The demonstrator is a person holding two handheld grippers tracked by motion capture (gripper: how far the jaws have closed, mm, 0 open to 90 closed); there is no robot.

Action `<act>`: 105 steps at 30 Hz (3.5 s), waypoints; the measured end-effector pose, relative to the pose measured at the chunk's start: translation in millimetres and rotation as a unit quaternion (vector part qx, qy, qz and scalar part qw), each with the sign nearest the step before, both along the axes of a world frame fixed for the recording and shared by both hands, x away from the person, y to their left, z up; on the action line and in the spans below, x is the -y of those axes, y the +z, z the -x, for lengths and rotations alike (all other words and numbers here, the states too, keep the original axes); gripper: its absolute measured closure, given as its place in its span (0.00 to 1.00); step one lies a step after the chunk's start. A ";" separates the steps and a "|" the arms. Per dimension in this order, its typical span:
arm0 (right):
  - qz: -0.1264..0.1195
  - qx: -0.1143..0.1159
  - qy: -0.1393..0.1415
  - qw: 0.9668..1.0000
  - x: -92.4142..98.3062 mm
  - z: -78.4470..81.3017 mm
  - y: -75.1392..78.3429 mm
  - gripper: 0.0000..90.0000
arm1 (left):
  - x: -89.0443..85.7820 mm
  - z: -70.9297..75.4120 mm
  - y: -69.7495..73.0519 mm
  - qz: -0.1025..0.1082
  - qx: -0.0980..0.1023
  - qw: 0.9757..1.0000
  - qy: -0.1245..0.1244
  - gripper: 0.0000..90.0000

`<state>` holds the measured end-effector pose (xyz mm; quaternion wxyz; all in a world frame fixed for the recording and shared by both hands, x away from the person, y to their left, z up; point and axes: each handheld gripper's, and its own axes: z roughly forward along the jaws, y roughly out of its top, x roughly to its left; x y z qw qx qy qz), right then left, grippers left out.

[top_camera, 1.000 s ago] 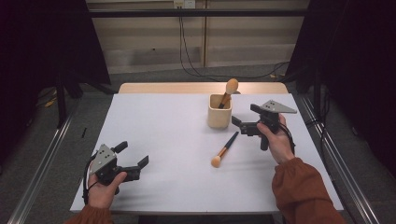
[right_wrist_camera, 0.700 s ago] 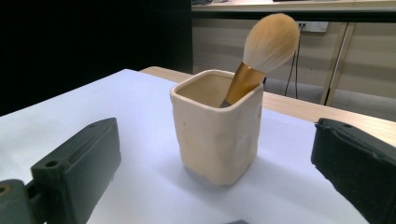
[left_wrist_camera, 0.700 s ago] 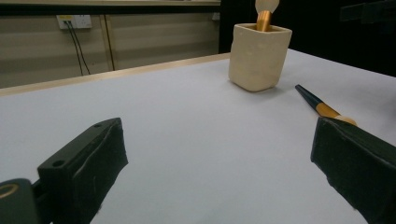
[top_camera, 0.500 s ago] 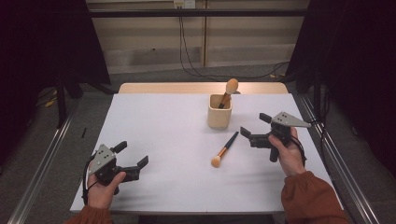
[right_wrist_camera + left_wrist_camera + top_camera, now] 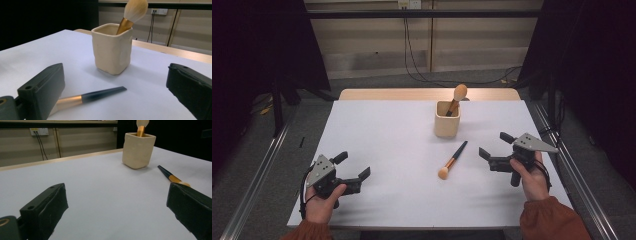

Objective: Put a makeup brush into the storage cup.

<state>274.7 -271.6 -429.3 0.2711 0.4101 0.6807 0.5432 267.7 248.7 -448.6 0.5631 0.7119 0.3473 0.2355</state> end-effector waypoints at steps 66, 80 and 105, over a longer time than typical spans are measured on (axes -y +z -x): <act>-0.016 0.009 0.006 1.000 5.9 5.2 12.6 0.00 | -2.0 4.2 0.6 -0.005 -0.003 1.000 0.011 0.04; -0.017 0.026 0.027 0.999 -19.5 -27.9 22.3 0.00 | -2.7 3.6 1.0 -0.006 -0.001 1.000 0.012 0.04; 0.017 -0.054 0.063 0.996 -43.8 -89.3 31.5 0.00 | -4.1 3.3 1.0 -0.001 -0.001 1.000 0.014 0.04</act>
